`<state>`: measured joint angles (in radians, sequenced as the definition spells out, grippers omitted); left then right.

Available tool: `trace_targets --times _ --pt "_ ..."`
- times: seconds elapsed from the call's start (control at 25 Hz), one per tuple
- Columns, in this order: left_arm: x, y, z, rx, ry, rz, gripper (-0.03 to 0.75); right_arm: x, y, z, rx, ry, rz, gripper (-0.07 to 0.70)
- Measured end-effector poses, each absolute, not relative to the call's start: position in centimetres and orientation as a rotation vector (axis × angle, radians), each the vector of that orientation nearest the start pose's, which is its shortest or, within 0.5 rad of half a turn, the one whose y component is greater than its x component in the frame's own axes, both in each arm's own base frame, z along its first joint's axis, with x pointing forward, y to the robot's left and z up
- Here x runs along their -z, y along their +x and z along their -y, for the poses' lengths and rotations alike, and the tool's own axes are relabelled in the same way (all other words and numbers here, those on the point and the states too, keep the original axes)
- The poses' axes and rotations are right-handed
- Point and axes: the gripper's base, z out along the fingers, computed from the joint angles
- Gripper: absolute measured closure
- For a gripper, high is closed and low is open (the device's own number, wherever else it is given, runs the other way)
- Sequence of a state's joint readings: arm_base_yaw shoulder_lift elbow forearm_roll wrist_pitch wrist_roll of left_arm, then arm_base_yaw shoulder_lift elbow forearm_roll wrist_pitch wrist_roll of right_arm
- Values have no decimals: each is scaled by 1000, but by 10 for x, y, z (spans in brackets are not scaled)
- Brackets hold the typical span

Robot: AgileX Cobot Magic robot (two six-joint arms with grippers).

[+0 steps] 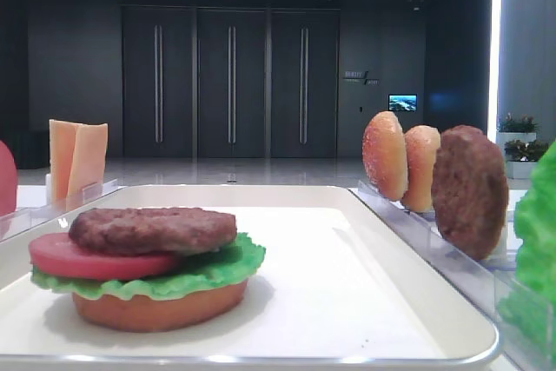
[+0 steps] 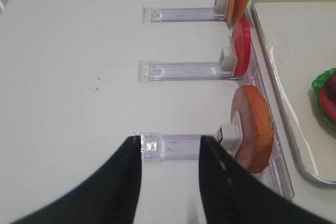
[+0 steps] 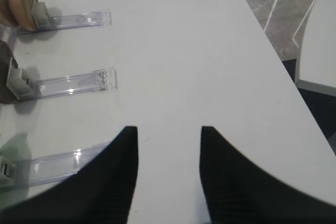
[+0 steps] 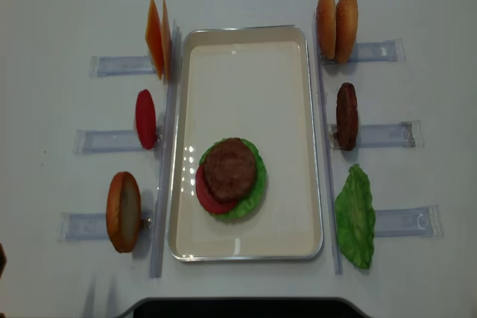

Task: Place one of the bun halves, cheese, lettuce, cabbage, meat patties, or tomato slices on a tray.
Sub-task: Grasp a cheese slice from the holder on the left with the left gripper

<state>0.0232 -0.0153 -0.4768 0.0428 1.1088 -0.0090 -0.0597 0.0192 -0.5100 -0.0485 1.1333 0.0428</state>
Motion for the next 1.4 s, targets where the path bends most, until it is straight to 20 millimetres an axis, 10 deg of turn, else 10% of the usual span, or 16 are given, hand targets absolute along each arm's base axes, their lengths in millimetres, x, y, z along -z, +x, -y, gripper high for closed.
trace_targets --times 0.64,0.96,1.4 --pt "-304 16 -5 -67 -48 -2186 433 -274 -7 4 69 113 -2123 357" --pt "-343 99 -6 -43 -97 -2323 433 -274 -7 4 69 113 -2123 357" --pt "-339 239 -9 -30 -152 -2532 433 -274 -7 4 68 114 -2123 357"
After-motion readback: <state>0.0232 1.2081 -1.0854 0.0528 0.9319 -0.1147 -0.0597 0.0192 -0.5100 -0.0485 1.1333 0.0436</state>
